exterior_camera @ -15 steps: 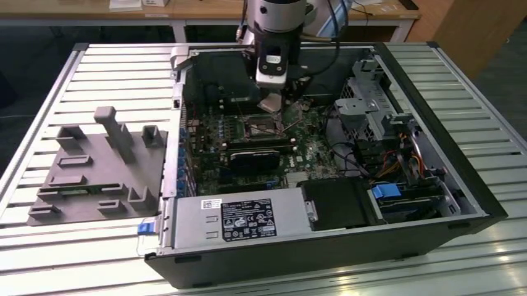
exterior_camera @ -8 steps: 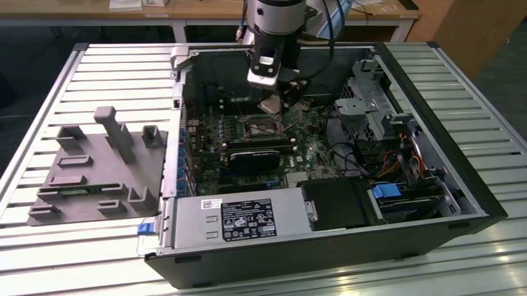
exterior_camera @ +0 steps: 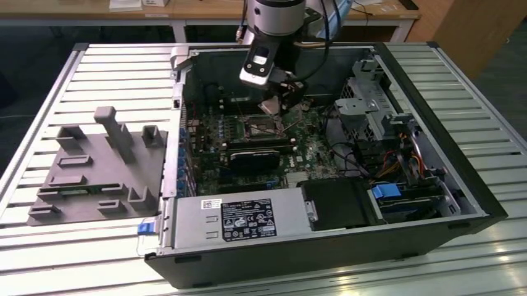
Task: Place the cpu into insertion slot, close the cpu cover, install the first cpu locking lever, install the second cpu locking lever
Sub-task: 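Place the cpu into insertion slot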
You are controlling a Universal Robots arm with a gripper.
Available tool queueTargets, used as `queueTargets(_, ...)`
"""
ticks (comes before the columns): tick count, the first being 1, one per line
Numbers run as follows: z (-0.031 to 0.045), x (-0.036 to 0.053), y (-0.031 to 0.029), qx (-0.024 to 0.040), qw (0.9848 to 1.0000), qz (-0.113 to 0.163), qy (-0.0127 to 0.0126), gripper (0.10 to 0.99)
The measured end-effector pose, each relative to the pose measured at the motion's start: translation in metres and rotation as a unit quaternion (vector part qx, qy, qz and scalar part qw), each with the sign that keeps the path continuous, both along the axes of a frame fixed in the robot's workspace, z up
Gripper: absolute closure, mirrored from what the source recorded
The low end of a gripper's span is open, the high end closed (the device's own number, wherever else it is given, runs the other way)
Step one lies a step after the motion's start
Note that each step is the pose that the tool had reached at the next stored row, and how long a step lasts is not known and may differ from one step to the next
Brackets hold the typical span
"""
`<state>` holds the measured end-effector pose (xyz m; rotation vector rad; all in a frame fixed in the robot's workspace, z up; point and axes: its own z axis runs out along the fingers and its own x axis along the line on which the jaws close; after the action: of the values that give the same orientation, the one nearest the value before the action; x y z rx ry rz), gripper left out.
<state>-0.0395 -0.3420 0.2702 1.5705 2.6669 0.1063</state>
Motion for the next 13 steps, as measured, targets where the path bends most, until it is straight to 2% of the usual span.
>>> queueTargets(3,-0.0007,0.0,0.0,0.0,0.9996,-0.027,0.0,0.545)
queueTargets(6,-0.0014,0.0,0.0,0.0,0.9985,-0.054,0.0,0.545)
queueTargets(10,-0.0024,0.0,0.0,0.0,0.9959,-0.091,0.0,0.545)
queueTargets(13,-0.0031,0.0,0.0,0.0,0.9931,-0.117,0.0,0.545)
